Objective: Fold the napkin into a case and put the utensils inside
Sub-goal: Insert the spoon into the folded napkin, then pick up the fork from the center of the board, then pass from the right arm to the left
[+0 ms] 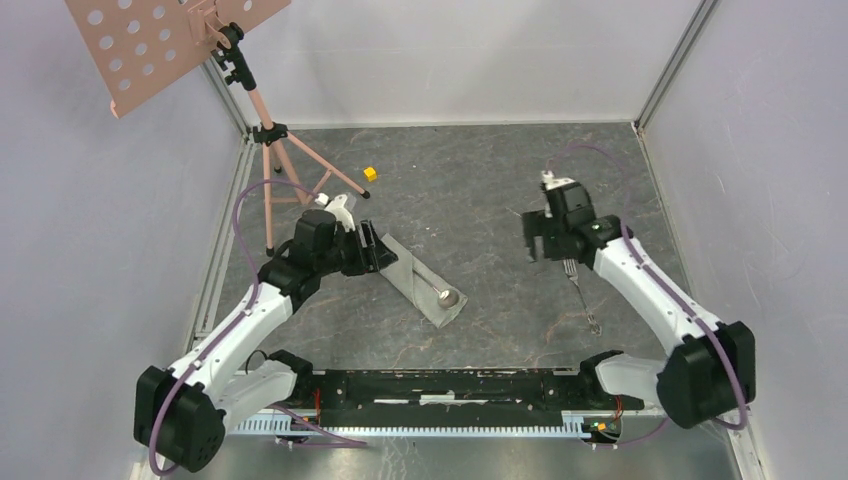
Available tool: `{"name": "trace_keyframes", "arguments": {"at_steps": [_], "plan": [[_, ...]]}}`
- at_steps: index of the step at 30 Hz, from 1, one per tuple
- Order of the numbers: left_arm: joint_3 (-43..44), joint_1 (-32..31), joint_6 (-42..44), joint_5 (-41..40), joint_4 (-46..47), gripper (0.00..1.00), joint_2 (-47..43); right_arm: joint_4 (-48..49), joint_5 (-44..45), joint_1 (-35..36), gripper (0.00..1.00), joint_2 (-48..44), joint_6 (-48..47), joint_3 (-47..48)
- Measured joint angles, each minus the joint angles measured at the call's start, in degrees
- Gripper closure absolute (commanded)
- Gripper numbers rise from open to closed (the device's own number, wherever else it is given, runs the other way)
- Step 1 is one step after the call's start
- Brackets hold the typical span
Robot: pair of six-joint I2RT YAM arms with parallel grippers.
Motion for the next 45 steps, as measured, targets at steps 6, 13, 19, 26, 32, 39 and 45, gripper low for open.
{"name": "trace_keyframes", "arguments": {"at_steps": [6, 13, 19, 26, 32, 39, 45], "plan": [[1.92, -0.26, -0.02, 9.9, -0.07, 0.21, -2.93, -2.82, -4.37, -18.93, 0.2, 8.35, -10.91, -2.97], [2.16, -0.42, -0.02, 16.63, -0.94, 0.2, -6.88, -2.32, -8.2, -24.33, 0.36, 14.03, -14.43, -4.59], [2.54, -0.61, -0.04, 19.43, -2.16, 0.2, -8.15, -0.66, -9.01, -24.85, 0.46, 15.82, -14.53, -8.15], [2.62, -0.94, -0.09, 20.57, -2.6, 0.19, -8.46, 0.11, -8.81, -24.85, 0.68, 14.05, -12.39, -11.41], [2.69, -3.19, -0.63, 20.09, -2.91, 0.19, -8.46, 2.21, -9.01, -24.87, 1.0, 12.35, -10.32, -13.2], [2.47, -16.87, -2.89, 11.06, 2.82, 0.03, -5.14, 7.04, -17.81, -23.28, 1.0, 2.43, 0.26, -19.45], [3.26, -30.34, -5.81, 3.37, 13.84, 0.04, 9.07, 16.28, -23.43, -12.2, 1.0, -18.82, 23.56, -25.2]]}}
